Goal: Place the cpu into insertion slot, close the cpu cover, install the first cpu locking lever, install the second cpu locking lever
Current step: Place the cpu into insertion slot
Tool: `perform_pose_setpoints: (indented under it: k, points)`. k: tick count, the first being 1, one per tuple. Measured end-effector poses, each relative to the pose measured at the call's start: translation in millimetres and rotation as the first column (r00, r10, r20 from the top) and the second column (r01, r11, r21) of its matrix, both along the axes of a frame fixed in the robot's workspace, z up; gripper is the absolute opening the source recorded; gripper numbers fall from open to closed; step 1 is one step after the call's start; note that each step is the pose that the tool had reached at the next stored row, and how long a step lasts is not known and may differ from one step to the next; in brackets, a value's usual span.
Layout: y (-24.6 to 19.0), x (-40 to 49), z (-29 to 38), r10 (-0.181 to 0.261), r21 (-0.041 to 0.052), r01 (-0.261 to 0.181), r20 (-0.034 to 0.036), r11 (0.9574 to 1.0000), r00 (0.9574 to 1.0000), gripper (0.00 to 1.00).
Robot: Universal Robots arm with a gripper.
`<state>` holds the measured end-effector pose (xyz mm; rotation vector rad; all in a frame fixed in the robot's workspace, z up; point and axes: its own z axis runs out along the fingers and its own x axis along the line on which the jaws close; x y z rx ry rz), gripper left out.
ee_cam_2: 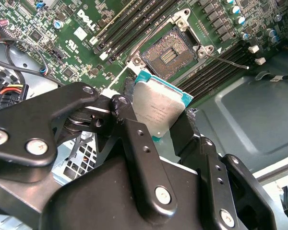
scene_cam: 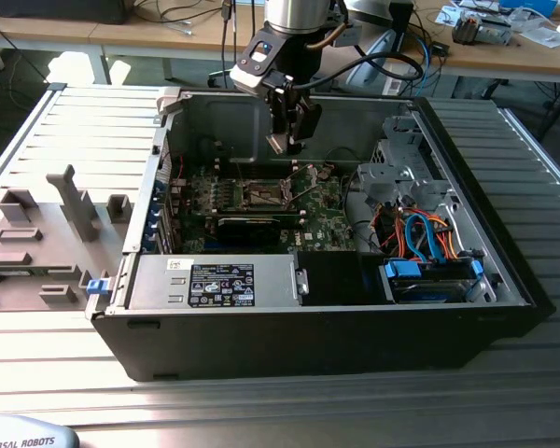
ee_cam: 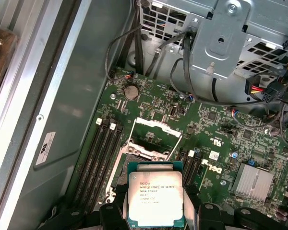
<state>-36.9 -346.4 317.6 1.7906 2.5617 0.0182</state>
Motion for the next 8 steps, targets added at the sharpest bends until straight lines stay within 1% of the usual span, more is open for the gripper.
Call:
perform_pose_setpoints:
  k: [8]
  points:
    - [0.0,0.0,-0.1,-0.007,0.0,0.007,0.0,1.0,1.0,0.54]
